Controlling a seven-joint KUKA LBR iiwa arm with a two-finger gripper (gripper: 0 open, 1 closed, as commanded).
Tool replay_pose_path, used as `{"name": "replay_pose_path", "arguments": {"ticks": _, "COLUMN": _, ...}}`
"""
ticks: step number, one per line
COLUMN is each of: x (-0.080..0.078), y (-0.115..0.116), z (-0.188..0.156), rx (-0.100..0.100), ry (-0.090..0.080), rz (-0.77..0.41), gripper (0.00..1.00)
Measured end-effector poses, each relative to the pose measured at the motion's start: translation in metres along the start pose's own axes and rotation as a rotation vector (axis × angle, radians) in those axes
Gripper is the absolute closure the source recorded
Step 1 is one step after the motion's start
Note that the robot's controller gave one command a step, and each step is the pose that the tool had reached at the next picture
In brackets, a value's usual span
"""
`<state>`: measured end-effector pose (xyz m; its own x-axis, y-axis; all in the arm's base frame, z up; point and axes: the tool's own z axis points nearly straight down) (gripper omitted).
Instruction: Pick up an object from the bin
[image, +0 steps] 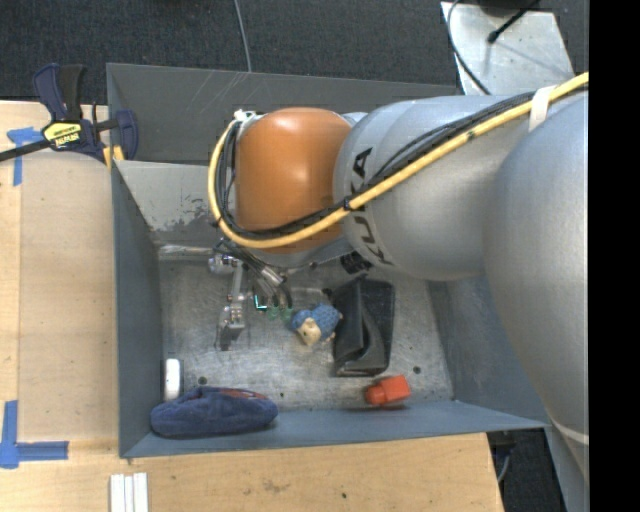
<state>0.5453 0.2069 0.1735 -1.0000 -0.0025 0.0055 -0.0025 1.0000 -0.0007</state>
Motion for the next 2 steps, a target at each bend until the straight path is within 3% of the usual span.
{"name": "replay_pose_path", "arguments": {"ticks": 1, "x": -0.083, "y": -0.051, "z": 0.062, "rx": 0.001, "ry": -0.009, "rz": 0.062, "gripper": 0.00}}
{"name": "replay_pose_path", "arguments": {"ticks": 2, "x": -0.075, "y": -0.133, "z": 0.049, "rx": 0.003, "ry": -0.008, "rz": -0.018, "gripper": 0.00}}
